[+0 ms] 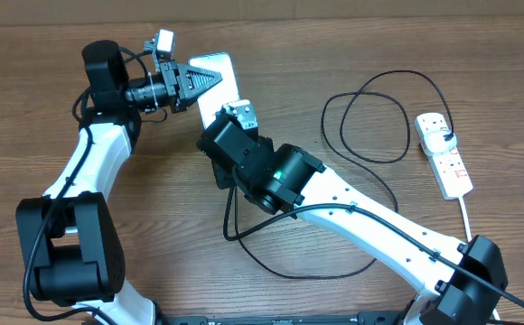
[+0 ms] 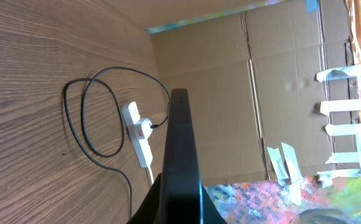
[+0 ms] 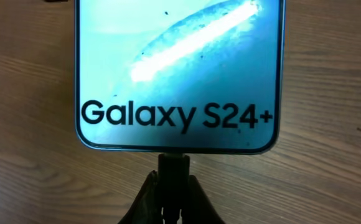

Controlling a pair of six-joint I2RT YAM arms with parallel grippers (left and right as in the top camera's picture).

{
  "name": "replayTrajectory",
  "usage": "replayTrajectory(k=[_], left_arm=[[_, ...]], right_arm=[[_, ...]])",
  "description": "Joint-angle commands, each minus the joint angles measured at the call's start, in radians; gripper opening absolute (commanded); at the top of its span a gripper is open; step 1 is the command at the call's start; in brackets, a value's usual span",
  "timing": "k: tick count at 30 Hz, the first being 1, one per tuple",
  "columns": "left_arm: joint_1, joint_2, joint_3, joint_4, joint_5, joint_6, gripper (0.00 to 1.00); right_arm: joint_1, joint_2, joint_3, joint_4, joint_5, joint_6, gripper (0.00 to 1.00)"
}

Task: Plug charger to phone and switch on socket
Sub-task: 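Lower the phone with the left gripper toward the table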

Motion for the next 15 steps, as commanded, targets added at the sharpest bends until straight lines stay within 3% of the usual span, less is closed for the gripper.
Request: replayTrajectory(k=[1, 15], left_arm=[[-0.010, -0.003, 0.013, 0.004, 0.054, 0.002, 0.04], [-0.023, -0.003, 0.013, 0.004, 0.153, 0.027, 0.04]], right_arm=[[-0.014, -0.010, 0.001, 0.047, 0.016, -0.001, 0.04], [-0.057, -0.010, 0.034, 0.130, -0.034, -0.035, 0.04]])
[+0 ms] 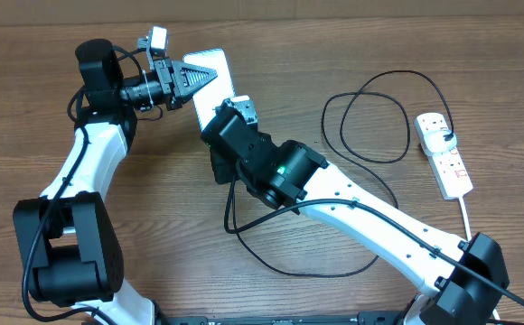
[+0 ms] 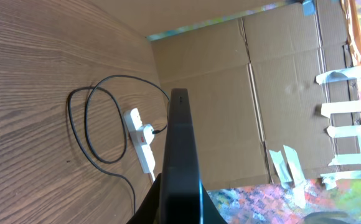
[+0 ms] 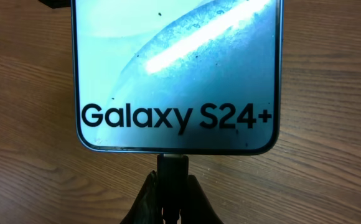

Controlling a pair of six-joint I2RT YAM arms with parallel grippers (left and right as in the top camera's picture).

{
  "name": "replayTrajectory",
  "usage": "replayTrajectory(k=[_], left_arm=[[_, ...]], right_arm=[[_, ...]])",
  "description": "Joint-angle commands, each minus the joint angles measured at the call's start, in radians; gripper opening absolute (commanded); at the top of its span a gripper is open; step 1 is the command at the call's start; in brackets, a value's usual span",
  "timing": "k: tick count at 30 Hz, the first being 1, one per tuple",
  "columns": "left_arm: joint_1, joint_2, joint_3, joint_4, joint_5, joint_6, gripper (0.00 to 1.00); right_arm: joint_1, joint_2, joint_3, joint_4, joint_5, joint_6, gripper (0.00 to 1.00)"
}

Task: Plug charger to phone and switch on socket
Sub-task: 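Lower the phone with the left gripper toward the table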

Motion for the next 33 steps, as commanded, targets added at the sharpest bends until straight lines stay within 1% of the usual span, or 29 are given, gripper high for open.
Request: replayTrajectory(k=[1, 5, 6, 8, 9, 12, 13, 16, 17, 18, 20, 22, 23, 25, 29, 30, 33], left_arm=[[-0.045, -0.003, 0.006, -0.010, 0.153, 0.023, 0.04], [-0.071, -0.003, 0.006, -0.009, 0.158, 0.023, 0.04], [-0.072, -0.003, 0.006, -0.010, 0.157, 0.023, 0.04], [-0.072, -0.003, 0.006, -0.010, 0.155, 0.032, 0.04], [-0.069, -0.003, 0.006, -0.010, 0.152, 0.043, 0.04], [-0.063, -0.003, 0.006, -0.010, 0.138, 0.061, 0.04], [-0.063, -0.003, 0.006, -0.010, 0.125, 0.074, 0.04], [-0.065, -0.003, 0.006, -0.010, 0.073, 0.087, 0.04], [-0.070, -0.003, 0.006, -0.010, 0.061, 0.101, 0.04], [-0.082, -0.003, 0.006, -0.010, 0.049, 0.129, 0.04], [-0.106, -0.003, 0.006, -0.015, 0.045, 0.176, 0.04], [-0.138, -0.003, 0.006, -0.050, 0.024, 0.248, 0.04], [-0.158, -0.003, 0.006, -0.087, -0.001, 0.297, 0.04], [-0.193, -0.003, 0.006, -0.216, -0.098, 0.418, 0.04], [-0.227, -0.003, 0.006, -0.534, -0.396, 0.685, 0.04], [-0.230, -0.002, 0.006, -0.594, -0.442, 0.742, 0.04], [-0.230, -0.002, 0.006, -0.706, -0.467, 0.903, 0.04]], right_arm=[[-0.027, -0.010, 0.045, 0.074, 0.036, -0.026, 0.04], [-0.026, -0.010, 0.047, 0.058, 0.034, -0.025, 0.04], [-0.026, -0.010, 0.047, 0.039, 0.032, -0.022, 0.06], [-0.026, -0.011, 0.047, -0.002, 0.032, -0.018, 0.13], [-0.026, -0.014, 0.047, -0.023, 0.031, -0.018, 0.20], [-0.026, -0.035, 0.047, -0.064, 0.008, -0.018, 0.46], [-0.026, -0.046, 0.047, -0.075, -0.008, -0.018, 0.53], [-0.026, -0.093, 0.047, -0.114, -0.057, -0.017, 0.69], [-0.026, -0.108, 0.047, -0.129, -0.068, -0.014, 0.73], [-0.027, -0.135, 0.047, -0.156, -0.082, -0.014, 0.79], [-0.027, -0.178, 0.047, -0.198, -0.080, -0.010, 0.89], [-0.027, -0.226, 0.047, -0.242, -0.080, -0.011, 1.00], [-0.027, -0.248, 0.047, -0.261, -0.080, -0.011, 1.00], [-0.027, -0.304, 0.047, -0.305, -0.070, -0.011, 1.00], [-0.027, -0.401, 0.047, -0.370, -0.017, -0.011, 1.00], [-0.027, -0.419, 0.047, -0.383, 0.007, -0.011, 1.00], [-0.027, -0.444, 0.047, -0.396, 0.056, -0.011, 1.00]])
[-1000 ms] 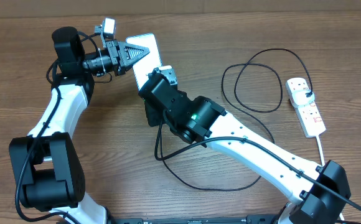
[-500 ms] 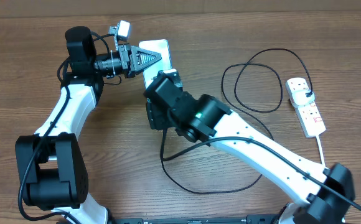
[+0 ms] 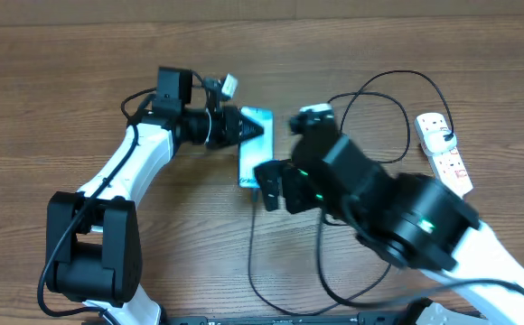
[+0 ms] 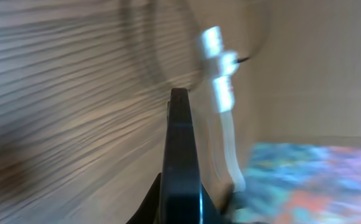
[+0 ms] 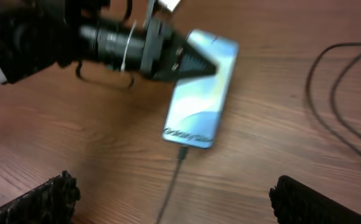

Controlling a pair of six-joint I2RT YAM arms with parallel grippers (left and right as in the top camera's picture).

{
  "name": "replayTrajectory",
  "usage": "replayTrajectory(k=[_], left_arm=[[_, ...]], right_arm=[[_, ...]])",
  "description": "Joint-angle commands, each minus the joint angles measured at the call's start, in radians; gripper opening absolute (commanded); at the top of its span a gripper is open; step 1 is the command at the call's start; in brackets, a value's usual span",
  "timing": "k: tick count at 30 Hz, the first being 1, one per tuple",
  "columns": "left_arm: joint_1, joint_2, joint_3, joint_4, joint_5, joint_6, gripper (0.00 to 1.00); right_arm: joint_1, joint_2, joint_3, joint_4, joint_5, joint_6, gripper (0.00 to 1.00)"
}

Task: Plug charger to phone and switch on socket
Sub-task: 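Lower the phone with the left gripper toward the table, then lay the phone flat on the table with the left gripper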

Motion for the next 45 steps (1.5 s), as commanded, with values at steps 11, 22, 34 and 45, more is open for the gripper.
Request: replayTrajectory(k=[11, 22, 34, 45], left_arm=[[0.021, 0.210, 0.010, -0.085, 0.024, 0.393, 0.04], [0.029, 0.346, 0.010, -0.045, 0.026, 0.276, 0.05], [0.029, 0.351, 0.010, -0.066, -0.142, 0.167, 0.28], [0.019, 0.351, 0.010, -0.188, -0.443, 0.148, 0.37]], right_arm=[[-0.004, 0.039, 0.020, 0.032, 0.075, 0.004, 1.00], [-0.004, 0.043, 0.019, 0.023, 0.076, 0.004, 1.00], [-0.004, 0.043, 0.019, 0.023, 0.076, 0.003, 1.00], [-0.004, 0.043, 0.019, 0.054, 0.076, 0.003, 1.00]])
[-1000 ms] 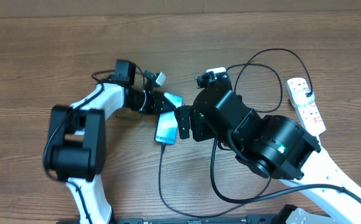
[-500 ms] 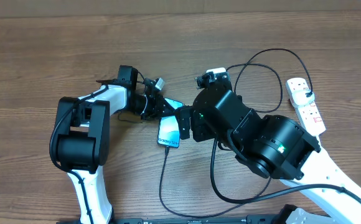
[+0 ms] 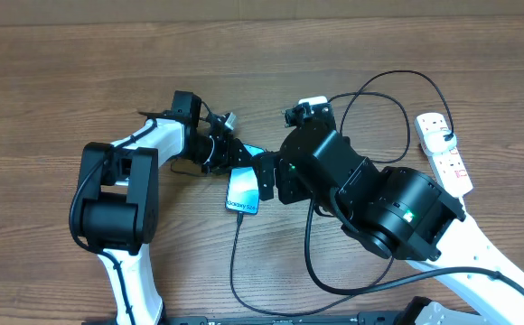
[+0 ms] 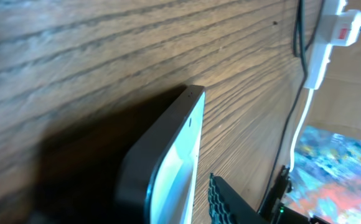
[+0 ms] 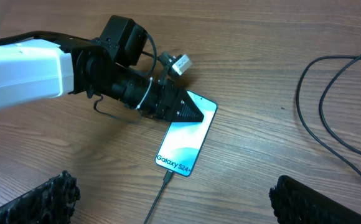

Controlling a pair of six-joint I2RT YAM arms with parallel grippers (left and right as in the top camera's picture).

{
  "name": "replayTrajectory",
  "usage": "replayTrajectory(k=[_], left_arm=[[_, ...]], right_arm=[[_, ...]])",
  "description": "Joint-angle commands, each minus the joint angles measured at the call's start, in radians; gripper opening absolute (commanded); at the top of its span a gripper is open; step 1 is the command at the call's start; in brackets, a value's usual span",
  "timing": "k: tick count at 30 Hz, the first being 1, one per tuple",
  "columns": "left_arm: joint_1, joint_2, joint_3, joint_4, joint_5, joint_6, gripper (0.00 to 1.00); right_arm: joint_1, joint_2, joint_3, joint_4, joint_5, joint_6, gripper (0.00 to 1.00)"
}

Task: Plug charger to phone and switch on socket
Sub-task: 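Lay the phone flat on the table with the left gripper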

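Note:
The Galaxy S24+ phone (image 3: 242,191) lies screen up mid-table, also seen in the right wrist view (image 5: 185,142). The black charger cable (image 3: 234,262) is plugged into its near end (image 5: 167,177). My left gripper (image 3: 233,153) is at the phone's far end; in the left wrist view one ridged finger (image 4: 230,200) stands off the screen (image 4: 171,168), so the jaws are open. My right gripper (image 5: 179,200) hangs wide open and empty above the phone. The white socket strip (image 3: 446,155) lies far right with a plug in it; the switch's state cannot be told.
The cable runs in loose loops (image 3: 370,117) between the phone and the socket strip. A cardboard wall (image 3: 262,9) borders the far table edge. The right arm's bulky body (image 3: 397,212) lies over the table's right half.
The phone has shifted nearer and slightly left, and now lies flat. The left arm is folded closer in, and its finger stands apart from the screen. The right gripper remains wide open above.
First my left gripper held the phone on edge at the far left while my right gripper was shut on the charger plug at its port. Then the right gripper was open and drawn back, cable left in the phone near centre. Now the phone rests flat mid-table.

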Motion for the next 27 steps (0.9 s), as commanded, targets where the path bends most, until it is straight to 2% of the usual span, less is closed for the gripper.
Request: replayTrajectory(k=[1, 13, 23, 27], left_arm=[[-0.003, 0.040, -0.029, -0.043, -0.372, -0.028, 0.37], [-0.033, 0.040, -0.029, -0.093, -0.539, -0.029, 0.44], [-0.066, 0.040, -0.029, -0.129, -0.678, -0.086, 0.45], [-0.066, 0.040, -0.029, -0.138, -0.685, -0.086, 0.46]], right_arm=[[-0.004, -0.005, 0.018, 0.014, 0.017, 0.003, 1.00], [-0.004, 0.022, 0.018, 0.017, 0.017, 0.005, 1.00], [-0.004, 0.062, 0.018, 0.002, 0.017, 0.142, 1.00], [-0.005, 0.062, 0.018, 0.003, 0.017, 0.153, 1.00]])
